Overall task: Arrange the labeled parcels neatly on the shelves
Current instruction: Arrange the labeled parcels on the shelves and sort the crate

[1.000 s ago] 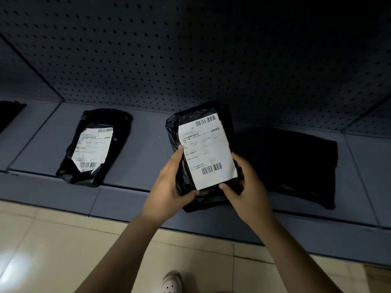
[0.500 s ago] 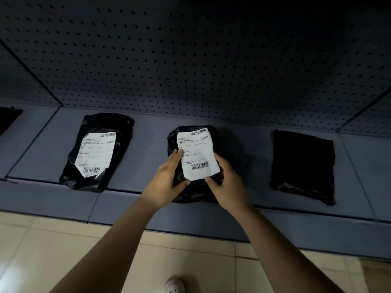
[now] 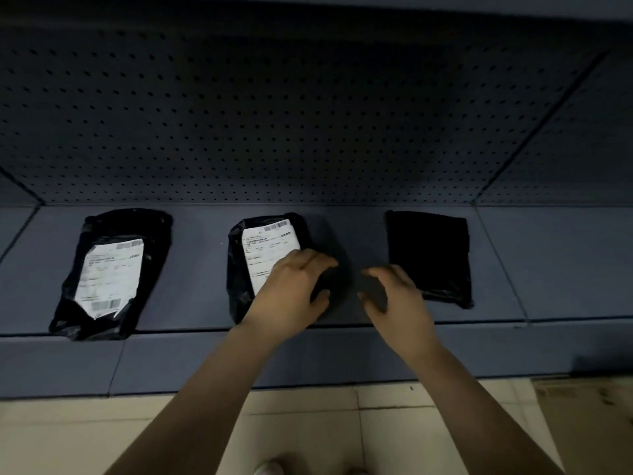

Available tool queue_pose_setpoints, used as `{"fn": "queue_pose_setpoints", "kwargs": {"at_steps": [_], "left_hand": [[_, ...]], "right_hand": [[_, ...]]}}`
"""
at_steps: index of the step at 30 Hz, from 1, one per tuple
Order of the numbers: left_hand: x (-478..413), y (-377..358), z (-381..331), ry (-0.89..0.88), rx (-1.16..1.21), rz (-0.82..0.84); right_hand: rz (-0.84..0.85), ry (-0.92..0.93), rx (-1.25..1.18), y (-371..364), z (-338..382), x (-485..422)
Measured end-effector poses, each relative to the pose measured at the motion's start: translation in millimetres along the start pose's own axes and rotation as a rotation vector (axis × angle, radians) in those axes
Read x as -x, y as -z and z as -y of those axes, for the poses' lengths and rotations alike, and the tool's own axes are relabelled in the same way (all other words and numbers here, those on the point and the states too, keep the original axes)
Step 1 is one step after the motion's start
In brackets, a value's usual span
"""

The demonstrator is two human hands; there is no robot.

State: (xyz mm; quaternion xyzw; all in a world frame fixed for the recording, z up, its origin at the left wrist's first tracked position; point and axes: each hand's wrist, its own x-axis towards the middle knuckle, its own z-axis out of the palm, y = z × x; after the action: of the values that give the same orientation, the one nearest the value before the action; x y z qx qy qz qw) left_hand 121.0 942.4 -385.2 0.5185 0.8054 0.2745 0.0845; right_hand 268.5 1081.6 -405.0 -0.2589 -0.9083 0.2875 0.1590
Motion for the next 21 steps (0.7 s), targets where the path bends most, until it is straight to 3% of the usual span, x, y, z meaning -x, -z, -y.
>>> {"fn": "queue_pose_setpoints", "kwargs": {"at_steps": [7,12,16,21], "left_hand": [[-39.0,-37.9,-59.7,-0.077,-0.112,0.015],[-58.6,-79.2,-94.8,-0.048,-0.111,-0.056],[-71.6,-116.4,-105.8,0.064,-0.119,-0.055],[-82.2,-148.7,-112.0,0.371,0.017,0.087]], "right_hand": [[-0.080,-0.031,0.043,60.1,-59.8,15.8],[-0.044,-0.063,0.059,87.3,-109.1,17.3],[0.050,-0.153,0.097,89.0,-141.2,10.4],[0.239,-0.289,-0.010,73.1,-166.2,-2.8]]}}
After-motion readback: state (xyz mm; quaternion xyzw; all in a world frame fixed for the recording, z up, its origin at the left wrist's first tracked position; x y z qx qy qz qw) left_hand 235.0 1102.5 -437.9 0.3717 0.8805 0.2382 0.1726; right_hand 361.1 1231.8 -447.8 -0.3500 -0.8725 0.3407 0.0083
